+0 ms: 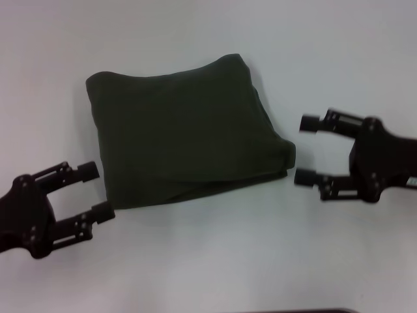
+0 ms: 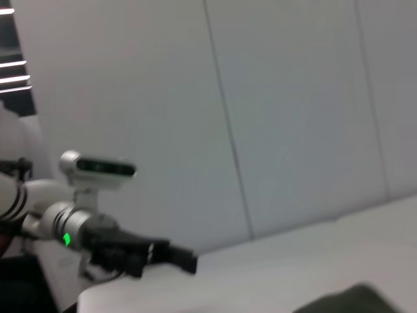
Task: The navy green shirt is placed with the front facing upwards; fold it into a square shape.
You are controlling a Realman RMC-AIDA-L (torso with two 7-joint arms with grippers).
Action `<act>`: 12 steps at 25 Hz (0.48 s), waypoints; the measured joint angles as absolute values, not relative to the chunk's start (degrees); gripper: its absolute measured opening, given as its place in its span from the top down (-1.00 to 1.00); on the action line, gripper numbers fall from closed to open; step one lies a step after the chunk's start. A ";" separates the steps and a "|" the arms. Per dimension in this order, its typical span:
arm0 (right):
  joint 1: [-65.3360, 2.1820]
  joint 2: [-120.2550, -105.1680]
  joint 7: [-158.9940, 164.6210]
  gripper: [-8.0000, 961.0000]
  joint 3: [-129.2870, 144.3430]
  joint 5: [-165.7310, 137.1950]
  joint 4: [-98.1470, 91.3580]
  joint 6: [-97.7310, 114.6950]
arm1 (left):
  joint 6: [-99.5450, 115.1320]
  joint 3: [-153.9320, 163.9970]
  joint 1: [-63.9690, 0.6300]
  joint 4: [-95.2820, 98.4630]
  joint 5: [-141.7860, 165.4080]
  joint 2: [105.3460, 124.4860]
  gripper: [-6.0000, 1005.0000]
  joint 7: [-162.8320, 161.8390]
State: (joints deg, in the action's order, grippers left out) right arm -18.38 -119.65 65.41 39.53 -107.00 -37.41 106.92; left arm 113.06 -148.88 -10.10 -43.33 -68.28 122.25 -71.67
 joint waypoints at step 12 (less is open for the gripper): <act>-19.35 -119.78 62.88 -0.92 42.29 -113.66 -30.62 106.10 | 113.19 -147.98 -9.64 -39.54 -64.14 121.79 -0.50 -67.83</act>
State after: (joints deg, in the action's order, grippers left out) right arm -19.35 -119.78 62.88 42.29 -113.66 -30.62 106.10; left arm 113.19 -147.98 -9.64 -39.54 -64.14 121.79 -67.83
